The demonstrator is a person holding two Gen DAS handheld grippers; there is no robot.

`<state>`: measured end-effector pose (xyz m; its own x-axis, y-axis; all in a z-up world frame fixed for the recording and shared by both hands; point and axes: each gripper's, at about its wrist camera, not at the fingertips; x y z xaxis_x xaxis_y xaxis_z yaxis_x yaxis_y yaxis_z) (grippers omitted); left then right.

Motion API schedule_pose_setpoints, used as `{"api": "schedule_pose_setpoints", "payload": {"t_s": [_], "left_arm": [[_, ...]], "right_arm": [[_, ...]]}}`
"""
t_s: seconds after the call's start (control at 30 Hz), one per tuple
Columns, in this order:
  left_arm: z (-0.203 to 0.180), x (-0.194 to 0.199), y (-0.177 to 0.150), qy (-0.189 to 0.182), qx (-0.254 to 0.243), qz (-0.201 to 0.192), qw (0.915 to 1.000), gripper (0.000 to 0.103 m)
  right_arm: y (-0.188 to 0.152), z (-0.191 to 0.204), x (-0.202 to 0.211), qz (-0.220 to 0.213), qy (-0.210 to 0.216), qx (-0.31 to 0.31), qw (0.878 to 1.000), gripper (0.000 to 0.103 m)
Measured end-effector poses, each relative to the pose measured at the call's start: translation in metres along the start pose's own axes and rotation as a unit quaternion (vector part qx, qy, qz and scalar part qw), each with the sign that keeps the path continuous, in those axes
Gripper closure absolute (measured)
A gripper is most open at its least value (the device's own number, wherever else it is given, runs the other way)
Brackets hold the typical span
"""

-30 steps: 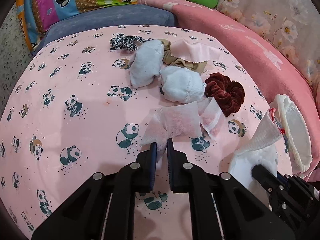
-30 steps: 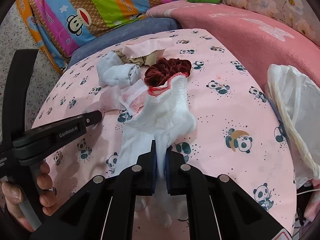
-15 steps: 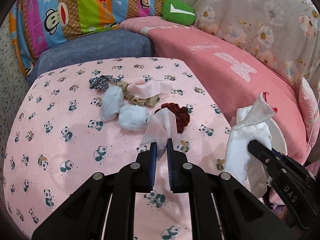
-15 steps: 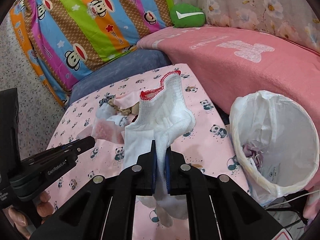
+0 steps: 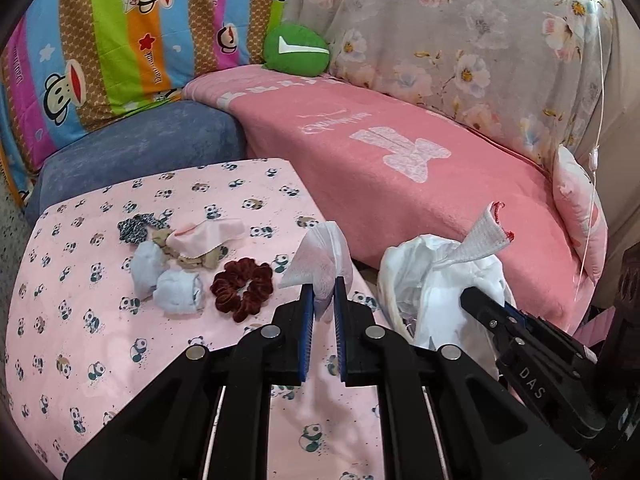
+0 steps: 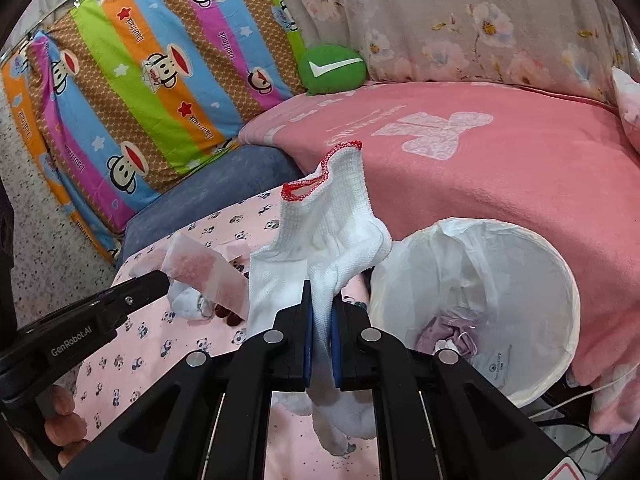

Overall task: Collect trash
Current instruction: 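Carry the plastic bag and white glove over the bin and open both grippers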

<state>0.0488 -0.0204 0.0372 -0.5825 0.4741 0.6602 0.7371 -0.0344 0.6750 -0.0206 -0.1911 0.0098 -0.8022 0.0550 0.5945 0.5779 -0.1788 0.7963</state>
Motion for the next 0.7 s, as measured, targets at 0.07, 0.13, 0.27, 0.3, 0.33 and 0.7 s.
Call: {"api": "schedule_pose_setpoints", "payload": {"t_s": [0.07, 0.13, 0.27, 0.3, 0.33, 0.7], "left_arm": [[-0.011, -0.001, 0.000, -0.007, -0.008, 0.000, 0.9999, 0.093], [-0.024, -0.003, 0.001, -0.014, -0.018, 0.002, 0.9997, 0.093], [-0.045, -0.009, 0.000, -0.025, -0.032, 0.008, 0.9991, 0.093], [-0.050, -0.010, -0.001, -0.028, -0.035, 0.009, 0.9989, 0.093], [-0.055, -0.012, -0.001, -0.031, -0.038, 0.011, 0.9987, 0.093], [-0.093, -0.033, -0.010, -0.044, -0.063, 0.035, 0.9964, 0.093]], "right_arm": [[0.000, -0.010, 0.003, -0.002, -0.007, -0.007, 1.000, 0.094], [0.000, -0.020, 0.005, -0.005, -0.013, -0.013, 1.000, 0.094], [-0.001, -0.041, 0.010, -0.009, -0.025, -0.028, 0.999, 0.094], [-0.001, -0.046, 0.011, -0.009, -0.028, -0.033, 0.999, 0.094], [-0.002, -0.052, 0.012, -0.009, -0.031, -0.037, 0.999, 0.094], [-0.009, -0.090, 0.018, -0.011, -0.049, -0.063, 0.997, 0.094]]}}
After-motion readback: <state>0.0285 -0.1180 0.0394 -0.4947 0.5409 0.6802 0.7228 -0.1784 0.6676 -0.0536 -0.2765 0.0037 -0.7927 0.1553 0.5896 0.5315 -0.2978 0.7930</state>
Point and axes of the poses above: each gripper's, at about its wrist camera, not at the fingertips, and x roughly against the way its jaws point, z to its left, y to its top, and after that the axes turned 13 degrees about x, right-handed
